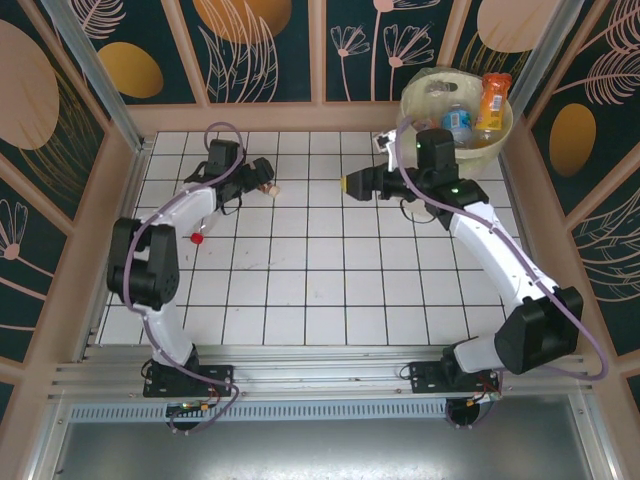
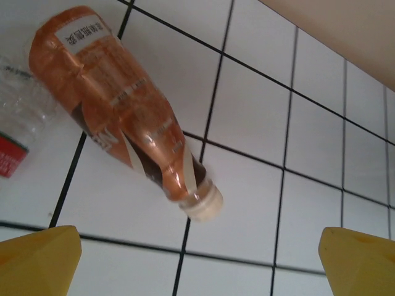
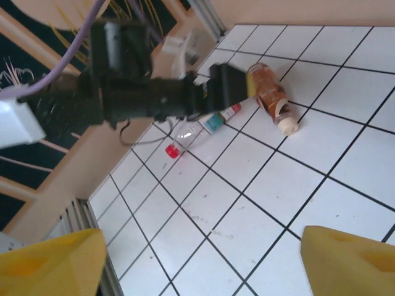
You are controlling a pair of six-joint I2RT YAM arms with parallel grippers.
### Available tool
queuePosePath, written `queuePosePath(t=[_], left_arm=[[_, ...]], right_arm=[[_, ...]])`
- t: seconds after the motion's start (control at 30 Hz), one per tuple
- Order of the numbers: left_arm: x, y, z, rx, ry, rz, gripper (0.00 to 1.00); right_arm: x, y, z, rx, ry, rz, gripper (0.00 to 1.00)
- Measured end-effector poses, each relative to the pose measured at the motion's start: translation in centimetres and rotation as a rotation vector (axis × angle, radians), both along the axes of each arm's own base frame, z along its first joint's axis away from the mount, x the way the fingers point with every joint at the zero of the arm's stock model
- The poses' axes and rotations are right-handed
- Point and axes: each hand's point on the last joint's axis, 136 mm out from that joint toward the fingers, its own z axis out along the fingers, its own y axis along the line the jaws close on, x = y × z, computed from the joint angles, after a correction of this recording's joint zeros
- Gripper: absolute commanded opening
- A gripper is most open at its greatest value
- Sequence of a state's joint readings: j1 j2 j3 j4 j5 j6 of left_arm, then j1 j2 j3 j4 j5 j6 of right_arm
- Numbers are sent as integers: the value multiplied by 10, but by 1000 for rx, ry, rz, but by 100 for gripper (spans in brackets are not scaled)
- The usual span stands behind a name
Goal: Put the plastic bottles in the bin
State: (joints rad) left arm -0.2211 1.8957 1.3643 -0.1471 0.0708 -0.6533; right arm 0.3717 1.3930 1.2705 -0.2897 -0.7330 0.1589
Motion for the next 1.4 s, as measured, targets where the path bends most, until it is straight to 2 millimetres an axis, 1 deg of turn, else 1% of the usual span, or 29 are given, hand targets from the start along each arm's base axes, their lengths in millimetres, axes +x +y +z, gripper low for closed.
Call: queuePosePath(t=[0.07,0.23,0.37,0.47,0.7,0.83,0.93,1.0,1.1,1.17,1.4], left_arm=[[12,1,-11,-15,19,33,99],[38,2,-34,-27,56,96,98],[56,2,-45,-22,67,131,97],[64,4,-51,-14,75,148,96],[69,4,-75,3,124,159,88],[73,4,-88,16,143,158,80],[74,4,-88,23,141,152,75],[74,3,-89,23,143,146,69],[72,1,-91,23,145,129,63],[72,1,-94,28,140,118,61],[65,-4,-92,32,100,56,55]], right_arm=[[-5,7,-7,-6,15,20,95],[-19,20,-24,-22,52,63,95],[-24,24,-34,-35,72,72,95],[-24,23,-37,-42,77,66,95],[-22,21,-38,-50,72,50,95],[-22,20,-36,-52,63,41,95],[-23,18,-36,-54,59,34,95],[-24,17,-35,-54,57,33,95],[-23,17,-36,-56,57,27,95],[-22,16,-37,-59,58,18,94],[-13,11,-46,-64,74,-54,93]])
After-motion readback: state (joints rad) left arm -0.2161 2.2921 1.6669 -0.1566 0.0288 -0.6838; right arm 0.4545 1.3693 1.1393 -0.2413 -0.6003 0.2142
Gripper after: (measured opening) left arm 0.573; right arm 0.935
